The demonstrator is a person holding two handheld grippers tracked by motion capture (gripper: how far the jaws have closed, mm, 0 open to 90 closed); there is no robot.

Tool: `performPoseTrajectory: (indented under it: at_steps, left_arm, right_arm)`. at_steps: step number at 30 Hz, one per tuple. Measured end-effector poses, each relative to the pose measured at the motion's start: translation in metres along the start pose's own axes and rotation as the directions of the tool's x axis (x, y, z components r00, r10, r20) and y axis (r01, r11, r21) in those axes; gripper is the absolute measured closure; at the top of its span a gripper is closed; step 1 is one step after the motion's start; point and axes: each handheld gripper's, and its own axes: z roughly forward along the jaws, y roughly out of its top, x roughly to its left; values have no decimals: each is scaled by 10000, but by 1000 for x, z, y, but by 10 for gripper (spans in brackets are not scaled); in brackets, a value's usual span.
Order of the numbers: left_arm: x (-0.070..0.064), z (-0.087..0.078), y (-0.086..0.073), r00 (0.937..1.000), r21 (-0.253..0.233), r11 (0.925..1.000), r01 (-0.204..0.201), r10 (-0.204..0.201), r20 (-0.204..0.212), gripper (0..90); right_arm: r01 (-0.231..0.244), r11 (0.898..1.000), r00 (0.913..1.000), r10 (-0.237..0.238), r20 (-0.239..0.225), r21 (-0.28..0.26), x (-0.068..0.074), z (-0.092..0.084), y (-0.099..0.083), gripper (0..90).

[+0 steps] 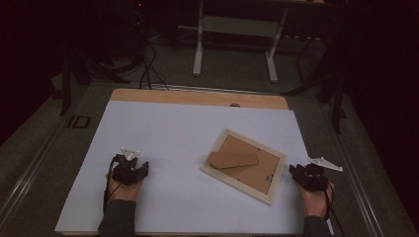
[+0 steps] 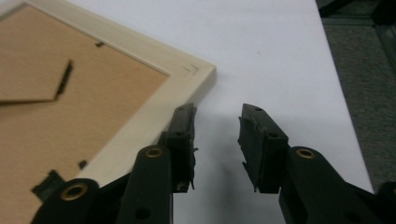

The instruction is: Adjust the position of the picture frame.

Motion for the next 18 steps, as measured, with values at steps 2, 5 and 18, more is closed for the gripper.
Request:
performPoseTrajectory:
  at_steps: [2, 5, 18]
  left_arm:
    - [-5, -1, 0, 9988, 7, 9995, -323, 323, 365, 523]
    - [-7, -2, -1, 9951, -130, 9989, -448, 458, 880, 560]
    - [-13, -16, 4, 9682, -977, 9943, -436, 661, 2411, 668]
  right_arm:
    - [100, 9999, 9999, -101, -74, -37, 2, 0, 1, 660]
    - [180, 9998, 9998, -180, -120, -55, 4, -1, 1, 661]
    - [329, 9991, 9983, -342, -472, -275, 4, -3, 7, 653]
